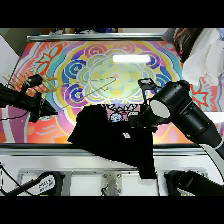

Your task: Fold the clothes and pants, and hang the long-sleeved shirts on hangers.

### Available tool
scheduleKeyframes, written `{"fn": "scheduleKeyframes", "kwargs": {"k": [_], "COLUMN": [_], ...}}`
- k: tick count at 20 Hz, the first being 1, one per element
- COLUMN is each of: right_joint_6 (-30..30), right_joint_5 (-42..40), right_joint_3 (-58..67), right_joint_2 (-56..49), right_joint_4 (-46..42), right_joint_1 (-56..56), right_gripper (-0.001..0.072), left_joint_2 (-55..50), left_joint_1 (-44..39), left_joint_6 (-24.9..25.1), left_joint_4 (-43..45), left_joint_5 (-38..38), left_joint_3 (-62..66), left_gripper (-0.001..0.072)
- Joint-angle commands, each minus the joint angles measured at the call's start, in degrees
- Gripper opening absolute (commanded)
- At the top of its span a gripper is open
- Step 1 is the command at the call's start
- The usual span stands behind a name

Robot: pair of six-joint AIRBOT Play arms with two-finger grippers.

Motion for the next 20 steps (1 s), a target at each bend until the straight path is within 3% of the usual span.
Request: {"fn": "scheduleKeyframes", "kwargs": {"k": [1, 7, 11, 13, 20], "right_joint_6": [-0.5, -3.5, -3.7, -3.7, -3.7], "right_joint_5": [0.4, 4.7, 4.7, 4.9, 5.1], "right_joint_3": [0.8, 8.7, 11.4, 11.4, 11.4], "right_joint_2": [0.4, 0.5, 0.5, 0.5, 0.5], "right_joint_4": [0.8, 1.4, 1.6, 1.6, 1.9], "right_joint_1": [-1.1, -9.1, -10.4, -10.4, -10.4], "right_gripper": [0.0017, 0.0018, 0.0018, 0.0018, 0.0017], "left_joint_2": [0.5, 0.6, 1.4, 2.6, 9.0], "left_joint_1": [0.3, -0.2, -6.8, -9.5, -13.4], "left_joint_6": [2.3, 3.4, 3.7, 6.1, 9.6], "left_joint_4": [-1.3, -4.4, -1.6, -0.9, -2.6], "left_joint_5": [-0.1, -0.5, -0.7, -0.6, 7.0], "left_joint_3": [-1.4, -1.4, -2.1, -4.8, -18.0], "left_gripper": [0.0018, 0.0017, 0.0017, 0.0017, 0.0017]}}
